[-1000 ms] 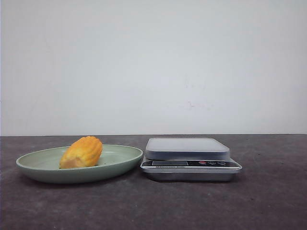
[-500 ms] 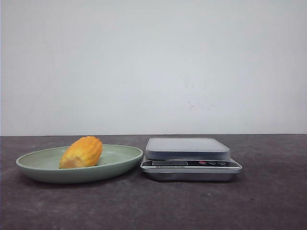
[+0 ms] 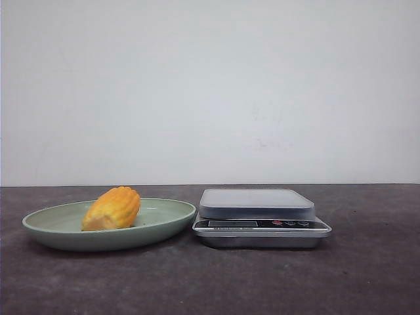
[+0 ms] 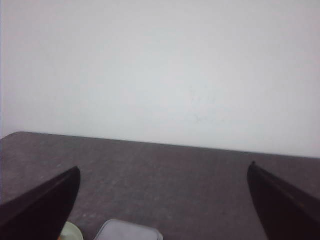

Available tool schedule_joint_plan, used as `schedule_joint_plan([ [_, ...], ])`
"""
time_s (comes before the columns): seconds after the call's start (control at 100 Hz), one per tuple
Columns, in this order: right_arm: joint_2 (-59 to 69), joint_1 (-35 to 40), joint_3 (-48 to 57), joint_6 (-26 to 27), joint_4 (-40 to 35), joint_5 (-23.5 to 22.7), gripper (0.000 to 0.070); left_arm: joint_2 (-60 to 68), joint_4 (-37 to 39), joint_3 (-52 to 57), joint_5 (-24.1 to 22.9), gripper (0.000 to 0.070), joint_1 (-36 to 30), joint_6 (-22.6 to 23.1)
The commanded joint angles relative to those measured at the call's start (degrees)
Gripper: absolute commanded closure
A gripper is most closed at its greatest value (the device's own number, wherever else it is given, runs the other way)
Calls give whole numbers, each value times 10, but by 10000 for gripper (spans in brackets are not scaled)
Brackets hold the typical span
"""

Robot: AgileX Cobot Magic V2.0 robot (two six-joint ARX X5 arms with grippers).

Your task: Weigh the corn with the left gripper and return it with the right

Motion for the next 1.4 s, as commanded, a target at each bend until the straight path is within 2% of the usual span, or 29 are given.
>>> schedule_joint_plan([
  [0.0, 12, 2, 10, 16, -7, -2, 21, 38, -1, 12, -5, 82, -13, 0],
  [0.33, 36, 2, 10, 27, -60, -2, 21, 258, -14, 12, -10, 81, -74, -1],
  [0.77, 32, 9, 10, 26, -59, -1, 29, 459, 6, 12, -15, 88, -140, -22],
  [0.83, 32, 12, 10, 26, -59, -2, 29, 472, 8, 12, -20, 164, -148, -22],
  [0.87, 32, 13, 10, 26, -59, -2, 30, 478, 9, 12, -21, 259, -153, -21],
  [0.93, 32, 15, 10, 26, -59, -2, 34, 482, 10, 12, -22, 462, -159, -13],
  [0.99, 32, 17, 10, 26, -59, -2, 38, 483, 12, 12, -23, 700, -165, 7],
  [1.13, 32, 17, 10, 26, -59, -1, 40, 480, 4, 12, -35, 690, -171, 31],
  [1.39, 32, 17, 10, 26, -59, -1, 40, 405, 11, 35, -35, 690, -171, 34],
])
